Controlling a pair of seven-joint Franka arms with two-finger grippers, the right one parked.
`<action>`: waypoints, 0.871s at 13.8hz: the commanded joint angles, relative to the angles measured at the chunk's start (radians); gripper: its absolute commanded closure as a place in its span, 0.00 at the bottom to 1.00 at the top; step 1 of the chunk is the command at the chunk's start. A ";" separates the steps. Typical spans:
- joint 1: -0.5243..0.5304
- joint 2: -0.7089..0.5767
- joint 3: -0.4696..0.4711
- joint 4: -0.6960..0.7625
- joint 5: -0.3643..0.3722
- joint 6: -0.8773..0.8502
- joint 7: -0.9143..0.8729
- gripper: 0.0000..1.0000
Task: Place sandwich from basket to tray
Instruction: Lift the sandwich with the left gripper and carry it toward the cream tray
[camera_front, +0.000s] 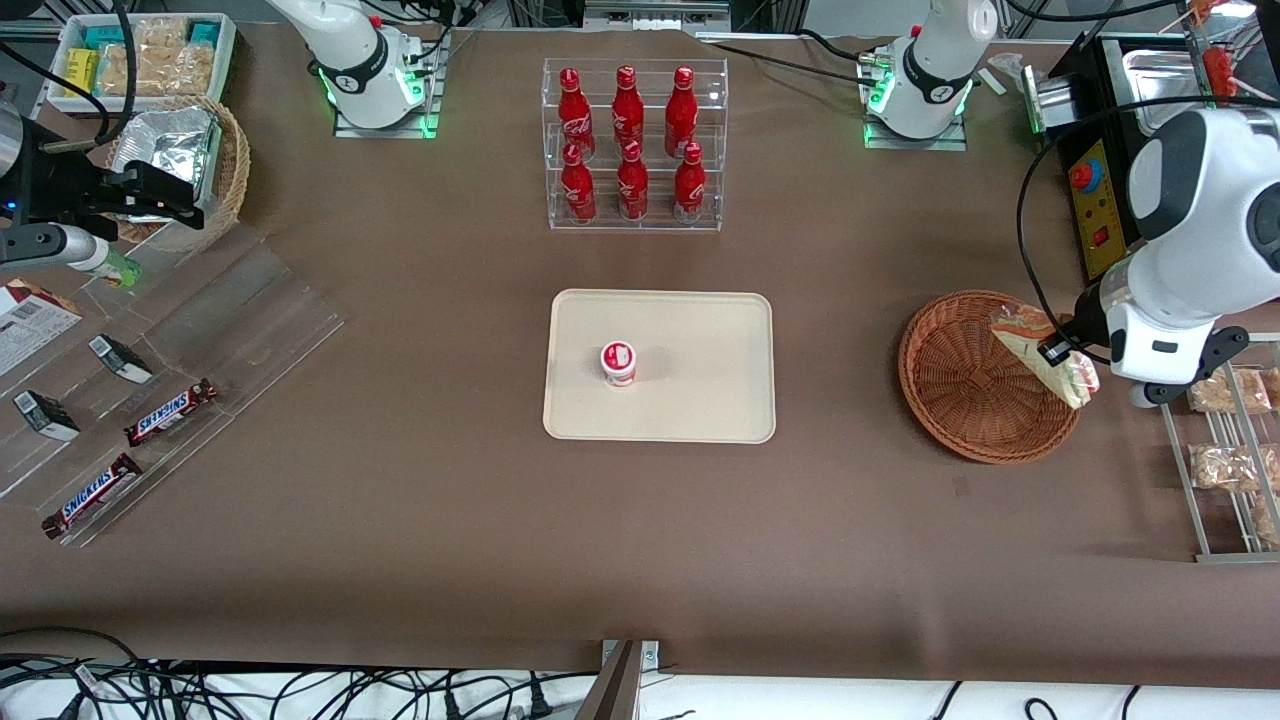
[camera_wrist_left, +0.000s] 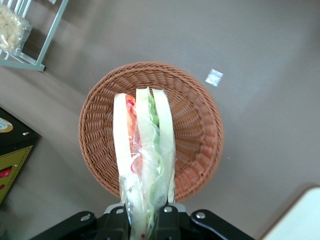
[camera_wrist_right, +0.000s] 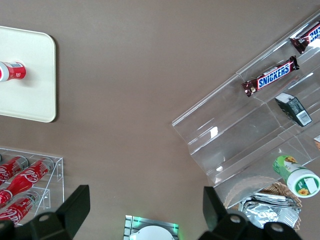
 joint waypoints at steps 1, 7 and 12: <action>0.001 0.011 -0.034 0.073 -0.039 -0.069 0.080 1.00; 0.001 0.008 -0.195 0.073 -0.038 -0.097 0.221 1.00; -0.003 0.041 -0.385 0.073 -0.018 -0.056 0.229 1.00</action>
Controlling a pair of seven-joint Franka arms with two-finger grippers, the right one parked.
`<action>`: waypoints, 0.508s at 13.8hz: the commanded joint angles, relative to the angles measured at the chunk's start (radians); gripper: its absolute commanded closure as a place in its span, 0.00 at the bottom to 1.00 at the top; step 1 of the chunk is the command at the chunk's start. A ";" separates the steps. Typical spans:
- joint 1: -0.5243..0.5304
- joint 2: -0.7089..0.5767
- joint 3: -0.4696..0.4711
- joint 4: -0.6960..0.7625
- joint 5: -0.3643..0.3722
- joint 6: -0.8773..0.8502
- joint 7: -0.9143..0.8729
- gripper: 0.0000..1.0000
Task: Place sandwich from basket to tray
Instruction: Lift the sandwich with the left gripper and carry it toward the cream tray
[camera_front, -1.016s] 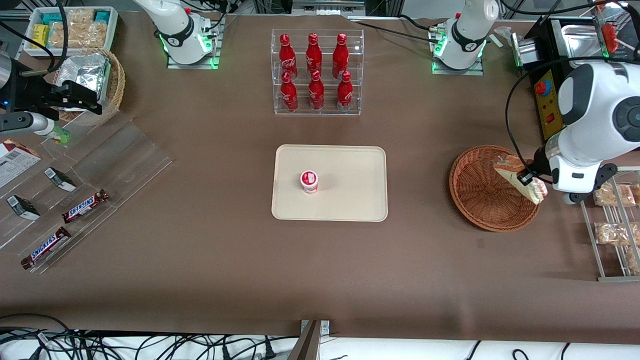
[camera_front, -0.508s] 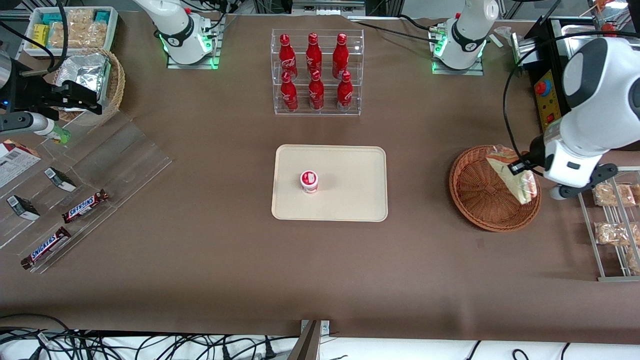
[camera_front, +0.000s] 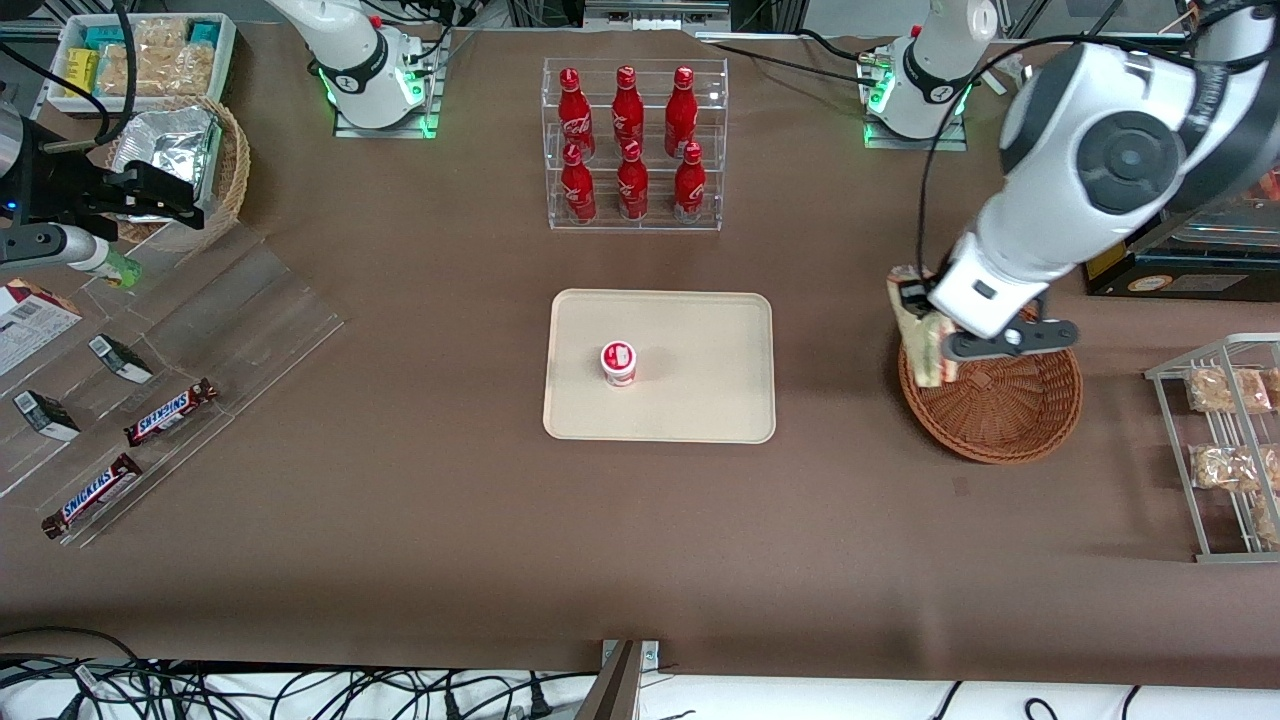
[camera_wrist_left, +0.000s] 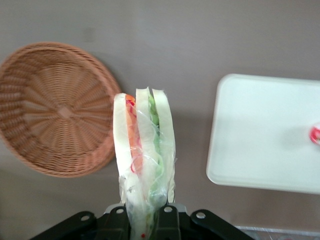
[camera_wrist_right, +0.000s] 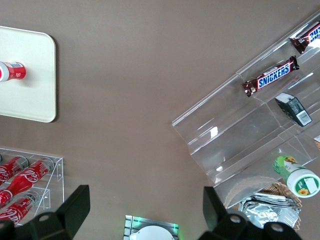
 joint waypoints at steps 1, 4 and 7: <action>0.000 0.047 -0.091 0.022 0.010 0.048 0.028 1.00; -0.073 0.113 -0.096 0.020 0.028 0.113 0.005 1.00; -0.130 0.204 -0.096 0.020 0.100 0.182 -0.112 1.00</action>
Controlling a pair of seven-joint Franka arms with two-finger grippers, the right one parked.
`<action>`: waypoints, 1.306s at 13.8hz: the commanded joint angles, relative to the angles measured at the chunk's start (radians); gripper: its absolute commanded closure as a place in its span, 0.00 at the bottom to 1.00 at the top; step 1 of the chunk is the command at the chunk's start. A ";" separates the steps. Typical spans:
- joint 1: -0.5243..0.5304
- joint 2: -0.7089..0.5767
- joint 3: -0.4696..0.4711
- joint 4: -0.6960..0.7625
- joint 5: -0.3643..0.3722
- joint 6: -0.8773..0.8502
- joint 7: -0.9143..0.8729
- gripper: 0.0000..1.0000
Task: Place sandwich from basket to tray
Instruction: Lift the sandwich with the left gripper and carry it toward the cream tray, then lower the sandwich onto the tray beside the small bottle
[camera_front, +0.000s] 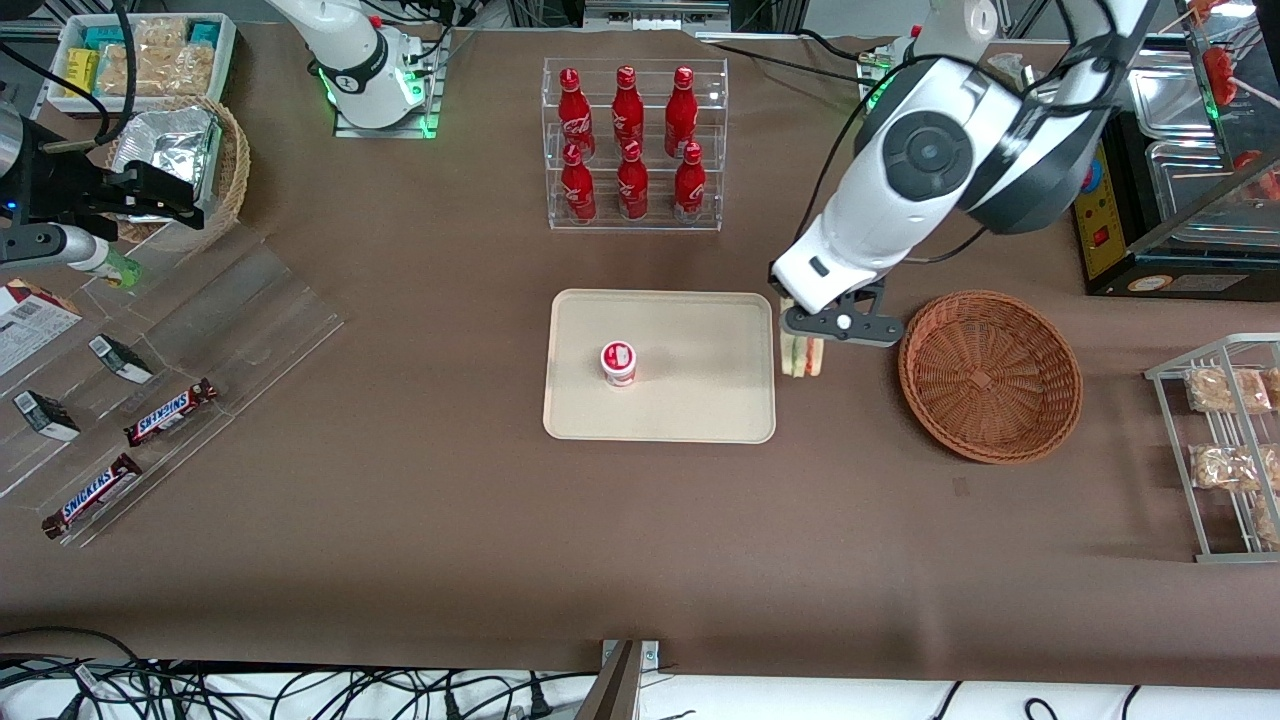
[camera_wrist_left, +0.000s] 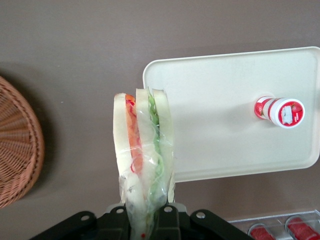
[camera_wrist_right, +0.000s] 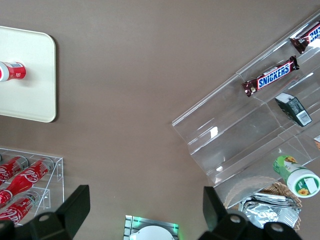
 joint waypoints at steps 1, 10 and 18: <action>-0.046 0.100 -0.004 0.023 0.083 0.048 -0.087 1.00; -0.134 0.323 0.004 0.023 0.242 0.210 -0.230 0.98; -0.143 0.385 0.006 0.023 0.281 0.237 -0.259 0.63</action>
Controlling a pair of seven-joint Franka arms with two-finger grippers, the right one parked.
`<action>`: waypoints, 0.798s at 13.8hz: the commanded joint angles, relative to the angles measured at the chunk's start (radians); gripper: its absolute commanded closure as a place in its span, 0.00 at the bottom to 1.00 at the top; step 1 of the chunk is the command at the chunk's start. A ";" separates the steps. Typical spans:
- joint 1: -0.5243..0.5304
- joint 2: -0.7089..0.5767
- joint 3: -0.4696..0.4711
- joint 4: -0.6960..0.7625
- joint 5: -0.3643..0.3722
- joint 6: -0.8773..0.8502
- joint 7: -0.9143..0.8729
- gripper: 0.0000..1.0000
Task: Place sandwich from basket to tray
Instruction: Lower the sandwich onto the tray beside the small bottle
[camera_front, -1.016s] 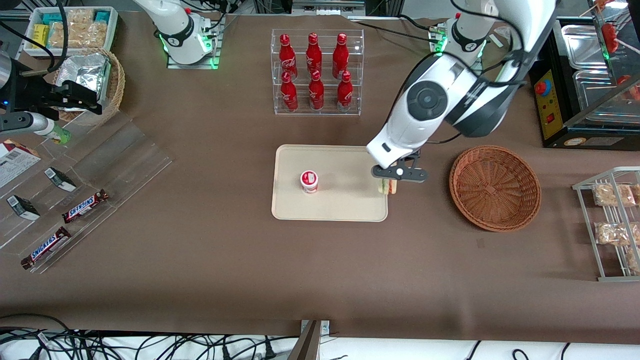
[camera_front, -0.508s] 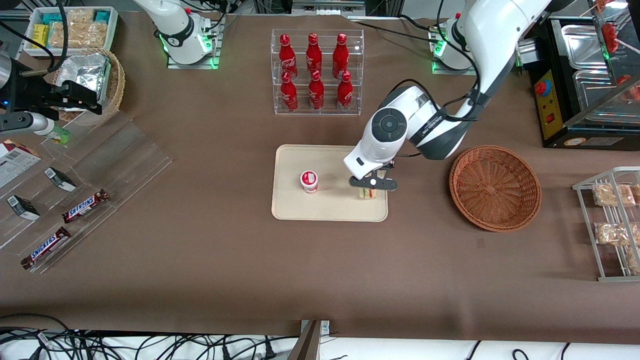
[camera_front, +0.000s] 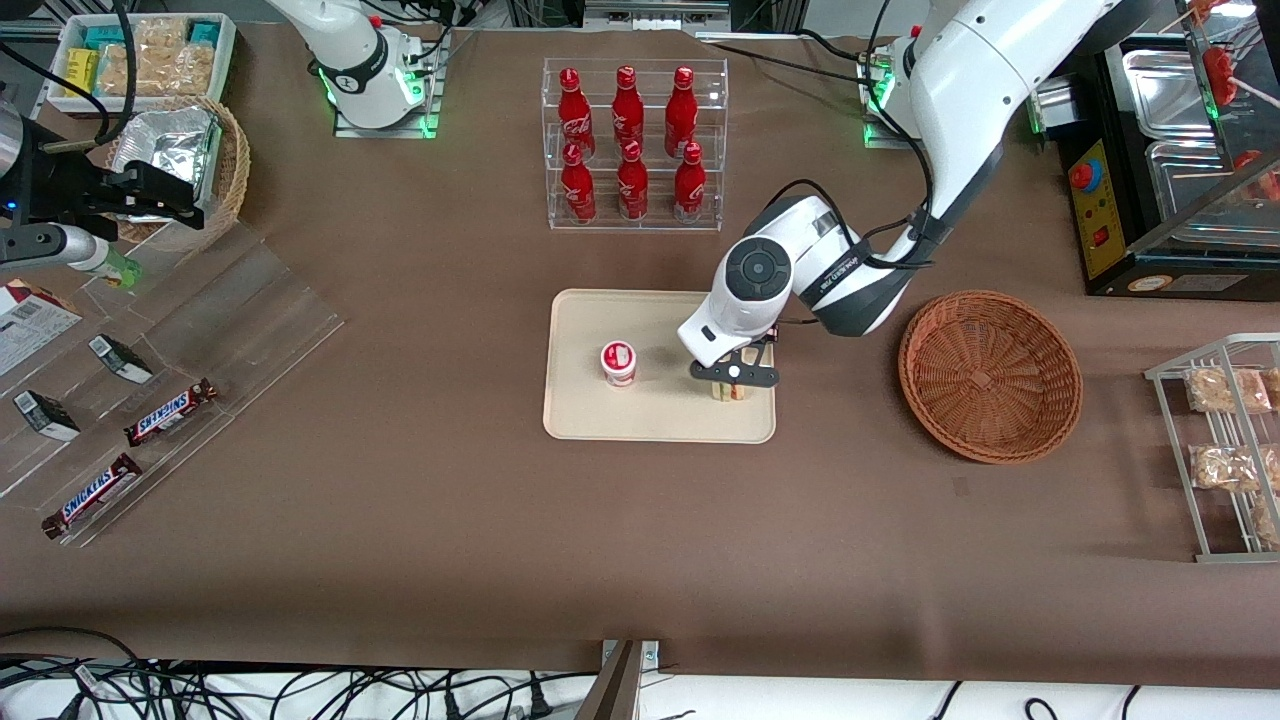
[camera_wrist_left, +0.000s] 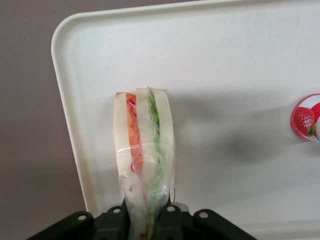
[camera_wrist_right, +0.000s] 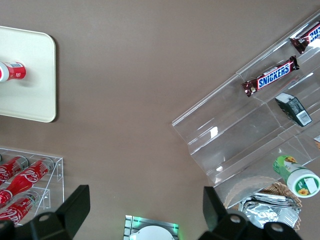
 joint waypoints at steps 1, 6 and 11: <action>-0.013 0.013 0.004 0.023 0.028 0.000 -0.021 0.54; -0.004 -0.026 0.002 0.029 0.028 -0.012 -0.111 0.00; 0.070 -0.172 -0.002 0.131 0.009 -0.191 -0.189 0.00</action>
